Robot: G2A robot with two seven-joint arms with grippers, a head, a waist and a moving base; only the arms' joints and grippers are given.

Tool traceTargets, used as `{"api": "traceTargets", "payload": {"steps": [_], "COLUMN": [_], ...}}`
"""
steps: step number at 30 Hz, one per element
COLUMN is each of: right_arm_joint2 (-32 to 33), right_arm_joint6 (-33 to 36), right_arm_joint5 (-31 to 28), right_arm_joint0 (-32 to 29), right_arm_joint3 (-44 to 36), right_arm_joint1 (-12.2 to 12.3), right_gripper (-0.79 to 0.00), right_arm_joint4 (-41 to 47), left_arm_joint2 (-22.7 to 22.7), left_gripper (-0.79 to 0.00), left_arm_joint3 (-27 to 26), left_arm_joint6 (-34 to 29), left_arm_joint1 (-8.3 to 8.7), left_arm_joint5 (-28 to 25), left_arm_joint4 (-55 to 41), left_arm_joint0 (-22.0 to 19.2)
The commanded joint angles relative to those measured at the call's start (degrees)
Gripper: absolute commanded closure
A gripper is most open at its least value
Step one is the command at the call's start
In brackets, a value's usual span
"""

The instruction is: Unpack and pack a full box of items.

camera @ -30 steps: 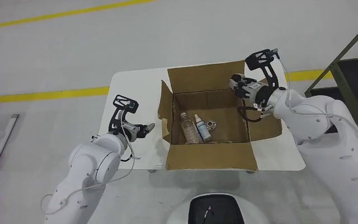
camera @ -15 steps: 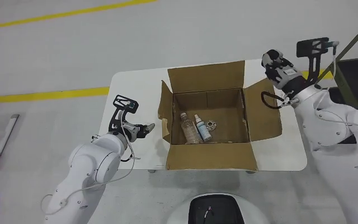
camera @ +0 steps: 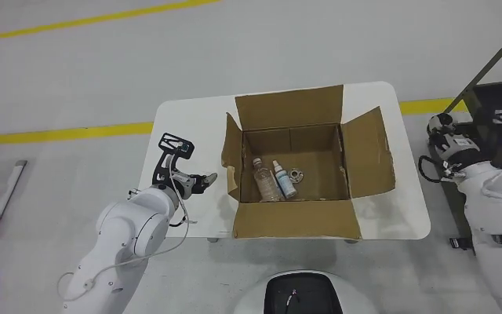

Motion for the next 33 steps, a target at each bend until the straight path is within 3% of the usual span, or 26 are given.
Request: {"api": "traceTargets", "payload": {"steps": [1,5,14,22,30,31,32,33], "right_arm_joint2": [-3.1,-6.7,-13.8,-19.8,-21.5,-21.3,-20.9,-20.5], "right_arm_joint6": [-0.6,-2.3,2.7,7.2,9.9,9.6,9.1,8.8], "right_arm_joint5": [-1.3,-5.5,-15.8,-15.9,-15.5,-15.2,-14.9,-14.6], "right_arm_joint0": [0.7,2.5,7.4,9.9,11.4,11.5,11.6,11.6], "right_arm_joint3": [-0.2,-0.7,-0.2,1.1,1.3,1.0,0.7,0.5], "right_arm_joint1": [-0.2,-0.5,-0.4,-0.8,-0.8,-0.8,-0.8,-0.8], "right_gripper": [0.0,0.0,0.0,0.0,0.0,0.0,0.0,0.0], "right_arm_joint4": [-6.9,-5.7,-7.4,-10.3,-11.4,-11.0,-10.3,-9.7], "left_arm_joint2": [0.0,0.0,0.0,0.0,0.0,-0.2,-0.3,-0.2], "left_gripper": [-0.785,-0.785,-0.785,-0.785,-0.785,-0.656,-0.44,-0.292], "left_arm_joint3": [0.0,0.0,0.0,0.0,0.1,0.4,0.5,0.5], "left_arm_joint6": [0.0,0.0,0.0,0.0,0.3,1.5,2.5,3.1], "left_arm_joint1": [0.0,0.0,0.0,0.0,-0.01,-0.07,-0.13,-0.19], "left_arm_joint5": [0.0,0.0,0.0,0.0,0.1,0.3,0.1,-0.2], "left_arm_joint4": [0.0,0.0,0.0,0.0,0.0,0.0,-0.1,0.1], "left_arm_joint0": [0.0,0.0,0.0,0.0,0.1,0.6,0.8,0.9]}}
